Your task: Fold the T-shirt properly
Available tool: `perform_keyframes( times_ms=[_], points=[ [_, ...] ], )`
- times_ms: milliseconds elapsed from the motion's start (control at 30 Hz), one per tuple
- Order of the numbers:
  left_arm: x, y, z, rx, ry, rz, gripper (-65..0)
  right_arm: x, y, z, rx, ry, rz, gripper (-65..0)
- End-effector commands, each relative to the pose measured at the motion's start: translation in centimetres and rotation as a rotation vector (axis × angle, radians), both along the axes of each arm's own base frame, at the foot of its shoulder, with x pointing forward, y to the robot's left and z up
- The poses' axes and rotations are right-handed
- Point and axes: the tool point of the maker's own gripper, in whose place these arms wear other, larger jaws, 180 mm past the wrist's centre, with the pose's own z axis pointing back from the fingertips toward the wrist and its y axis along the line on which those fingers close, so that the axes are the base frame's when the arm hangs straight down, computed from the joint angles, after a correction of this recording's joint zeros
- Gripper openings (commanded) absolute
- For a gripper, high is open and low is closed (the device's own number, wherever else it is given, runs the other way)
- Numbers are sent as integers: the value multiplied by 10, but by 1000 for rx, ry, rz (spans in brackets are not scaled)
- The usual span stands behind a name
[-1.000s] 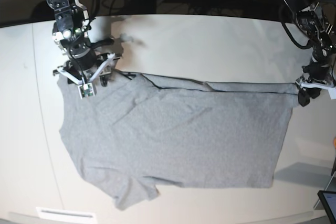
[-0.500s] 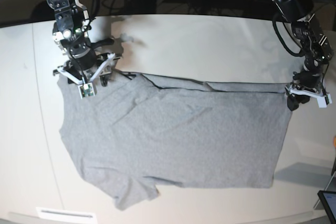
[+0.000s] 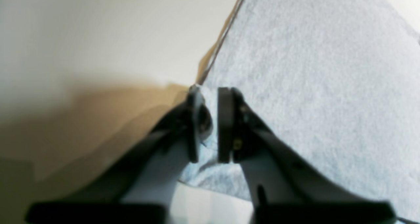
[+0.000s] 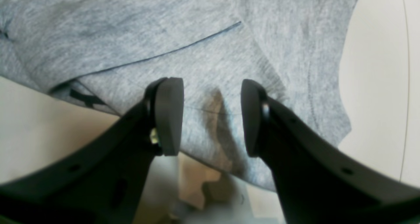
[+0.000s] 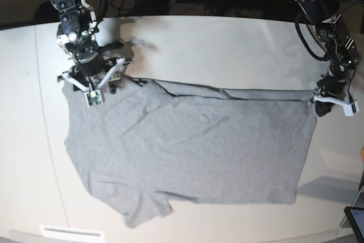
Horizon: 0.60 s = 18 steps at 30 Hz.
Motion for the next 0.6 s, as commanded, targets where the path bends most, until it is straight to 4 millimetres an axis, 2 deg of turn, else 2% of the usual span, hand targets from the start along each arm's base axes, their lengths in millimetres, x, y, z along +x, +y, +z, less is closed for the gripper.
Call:
perform_keyframes(
  times_ms=[0,167,567],
  points=[
    [10,7,20,22,-58,2,-593,8,-1,10,0,-45,-3,-379],
    [10,7,20,22,-58,2,-650,8,-2,11,-1,-46,-6,-379],
    [24,7,33,20,-93,3,-650,7,-2,9,-1,-39,-3,-379]
  ],
)
